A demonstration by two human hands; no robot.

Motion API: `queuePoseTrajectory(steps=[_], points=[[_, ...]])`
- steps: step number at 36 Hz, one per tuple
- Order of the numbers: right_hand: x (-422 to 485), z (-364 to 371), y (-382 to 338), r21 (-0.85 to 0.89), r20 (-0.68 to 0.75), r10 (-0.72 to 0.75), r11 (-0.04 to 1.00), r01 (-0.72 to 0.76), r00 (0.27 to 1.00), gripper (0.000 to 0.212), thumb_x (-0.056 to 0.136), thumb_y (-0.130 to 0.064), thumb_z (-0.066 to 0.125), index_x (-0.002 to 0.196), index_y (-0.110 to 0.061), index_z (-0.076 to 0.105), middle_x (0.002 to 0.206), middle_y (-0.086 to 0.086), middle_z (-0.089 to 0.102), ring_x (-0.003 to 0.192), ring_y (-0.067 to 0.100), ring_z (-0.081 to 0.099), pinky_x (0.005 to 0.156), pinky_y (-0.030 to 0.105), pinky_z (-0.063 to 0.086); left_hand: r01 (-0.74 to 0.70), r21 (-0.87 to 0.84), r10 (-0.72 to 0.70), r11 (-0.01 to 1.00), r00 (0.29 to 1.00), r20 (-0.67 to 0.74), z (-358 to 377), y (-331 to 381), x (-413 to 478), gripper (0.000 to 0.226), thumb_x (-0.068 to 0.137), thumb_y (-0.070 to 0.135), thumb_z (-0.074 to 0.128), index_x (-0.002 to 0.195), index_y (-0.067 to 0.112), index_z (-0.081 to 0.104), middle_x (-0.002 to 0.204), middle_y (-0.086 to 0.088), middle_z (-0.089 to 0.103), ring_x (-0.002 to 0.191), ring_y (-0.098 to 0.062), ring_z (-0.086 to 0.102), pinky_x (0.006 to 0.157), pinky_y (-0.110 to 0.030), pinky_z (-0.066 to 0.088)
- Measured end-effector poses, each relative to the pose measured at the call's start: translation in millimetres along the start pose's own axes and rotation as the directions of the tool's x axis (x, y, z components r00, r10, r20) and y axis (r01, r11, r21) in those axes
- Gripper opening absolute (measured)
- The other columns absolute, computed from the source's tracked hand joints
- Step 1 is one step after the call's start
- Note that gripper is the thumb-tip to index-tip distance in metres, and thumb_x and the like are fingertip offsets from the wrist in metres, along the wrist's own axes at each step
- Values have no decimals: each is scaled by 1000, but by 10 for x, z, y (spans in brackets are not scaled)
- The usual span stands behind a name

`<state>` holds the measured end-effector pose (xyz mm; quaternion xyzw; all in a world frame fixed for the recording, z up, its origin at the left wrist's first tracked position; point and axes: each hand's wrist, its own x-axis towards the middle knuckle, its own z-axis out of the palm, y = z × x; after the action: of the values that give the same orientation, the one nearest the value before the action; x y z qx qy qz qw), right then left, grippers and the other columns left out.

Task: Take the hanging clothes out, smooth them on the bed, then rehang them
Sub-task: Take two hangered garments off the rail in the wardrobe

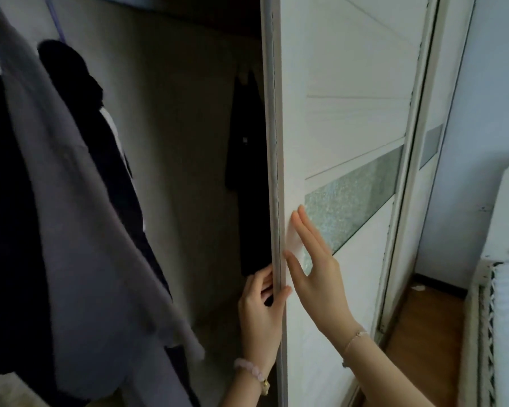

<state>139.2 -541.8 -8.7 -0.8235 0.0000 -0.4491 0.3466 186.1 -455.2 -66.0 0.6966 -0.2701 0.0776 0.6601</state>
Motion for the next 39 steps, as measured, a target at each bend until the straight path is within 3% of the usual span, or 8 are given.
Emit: queuePoseTrajectory(steps=[8,12,16,21,25,31,36,39], points=[[313,-204,543,20,12,56,998,-57,998,65,93,-16,52,138,-52,21,142,-49,11,138,-12,18,115,23,27,-26,-46,31,999,994,103,499,-139,444,34,76,17,75,105,25,60,108,3,66,99,13,60,74,-1,48],[469,-246,830,64,-33,94,994,-91,995,61,92,-19,55,143,-39,29,152,-29,21,141,-2,23,113,42,33,-7,-41,13,999,987,162,726,-219,686,60,55,71,61,101,33,56,109,3,66,103,5,60,77,-8,53],[636,-283,1097,16,-99,102,995,-101,990,60,90,-18,57,141,-38,32,151,-24,25,139,-1,28,112,42,36,12,-6,-10,1000,971,239,933,-341,940,59,48,84,56,92,45,52,103,12,65,96,2,62,81,-19,57],[805,-326,1339,-20,-147,159,986,-164,976,59,90,-19,57,139,-40,31,151,-21,28,137,0,31,112,33,35,27,-26,-17,999,942,337,1198,-348,1158,35,67,49,72,94,39,50,104,10,63,96,14,58,72,-6,52],[922,-371,1492,-13,-170,193,980,-199,966,54,91,-20,56,135,-40,33,149,-18,31,134,0,33,107,19,31,14,-53,3,999,954,299,1419,-378,1279,47,54,71,58,93,46,49,99,20,61,93,15,59,73,-6,53],[993,-421,1643,-40,-191,156,985,-167,969,53,88,-23,59,135,-37,38,146,-19,35,133,1,36,109,31,38,22,8,-23,1000,941,336,1510,-461,1390,58,45,85,52,90,49,46,85,33,61,94,14,58,72,-7,53],[975,-389,1659,-73,-228,98,990,-117,969,60,87,-18,61,132,-47,34,141,-37,29,134,-8,30,112,36,36,97,41,-105,994,904,414,1494,-450,1495,30,72,33,79,87,31,53,80,19,63,83,16,59,65,-6,50],[1003,-348,1523,-260,-311,-96,966,13,945,59,86,1,58,134,-28,42,143,-14,38,134,1,33,112,36,35,139,67,-154,988,896,416,1480,-397,1513,21,78,22,74,86,31,57,81,20,67,82,12,62,69,-11,51]])
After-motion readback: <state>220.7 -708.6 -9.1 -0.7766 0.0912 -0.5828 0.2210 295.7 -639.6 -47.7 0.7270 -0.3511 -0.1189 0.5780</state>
